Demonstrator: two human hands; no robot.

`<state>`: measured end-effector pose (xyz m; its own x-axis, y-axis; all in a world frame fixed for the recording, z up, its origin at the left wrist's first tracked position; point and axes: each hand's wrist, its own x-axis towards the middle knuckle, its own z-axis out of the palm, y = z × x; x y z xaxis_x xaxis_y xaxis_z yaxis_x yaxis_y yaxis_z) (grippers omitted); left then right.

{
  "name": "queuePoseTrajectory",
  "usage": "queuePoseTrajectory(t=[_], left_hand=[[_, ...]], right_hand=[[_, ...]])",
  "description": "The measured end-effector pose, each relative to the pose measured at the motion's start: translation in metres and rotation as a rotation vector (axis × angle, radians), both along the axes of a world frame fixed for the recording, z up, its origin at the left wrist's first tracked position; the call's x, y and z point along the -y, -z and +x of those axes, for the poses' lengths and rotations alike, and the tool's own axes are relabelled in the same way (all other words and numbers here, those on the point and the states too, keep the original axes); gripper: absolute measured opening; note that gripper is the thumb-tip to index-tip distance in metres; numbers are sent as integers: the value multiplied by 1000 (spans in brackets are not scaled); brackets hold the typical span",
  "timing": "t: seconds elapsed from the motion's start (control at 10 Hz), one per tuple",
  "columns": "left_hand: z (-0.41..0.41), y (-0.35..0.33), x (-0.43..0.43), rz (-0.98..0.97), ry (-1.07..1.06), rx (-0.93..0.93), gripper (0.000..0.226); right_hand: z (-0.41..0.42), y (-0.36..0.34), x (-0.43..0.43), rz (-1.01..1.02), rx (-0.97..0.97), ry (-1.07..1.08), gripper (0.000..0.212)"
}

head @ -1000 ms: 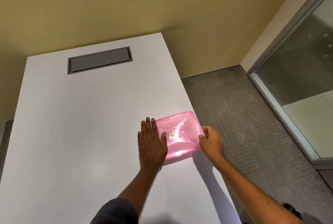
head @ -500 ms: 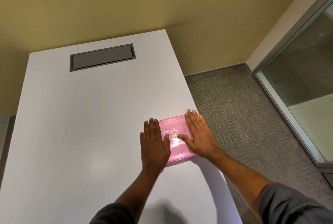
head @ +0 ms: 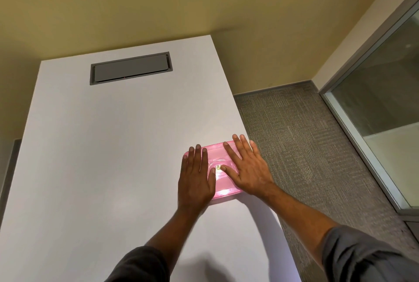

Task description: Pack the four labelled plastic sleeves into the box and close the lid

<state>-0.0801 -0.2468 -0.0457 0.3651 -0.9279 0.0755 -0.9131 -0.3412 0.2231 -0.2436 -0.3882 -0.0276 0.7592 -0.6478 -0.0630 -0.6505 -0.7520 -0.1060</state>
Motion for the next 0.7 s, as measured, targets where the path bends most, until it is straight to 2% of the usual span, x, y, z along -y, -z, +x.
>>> queuePoseTrajectory(t=[0.2,0.4,0.6,0.7], left_hand=[[-1,-4,-1,-31,-20,-35,68],[-5,6,-6,-30,-49,-39,69],[-2,-9,-2,95,-24,-79,72],[-4,-27,-13,81,-35,-60,74]], right_hand=[[6,8,-27,-3,93,46,87],[3,19,-27,-26,94,45,88],[7,3,-27,103,-25,61,90],[6,-16,-27,75,-83,25,90]])
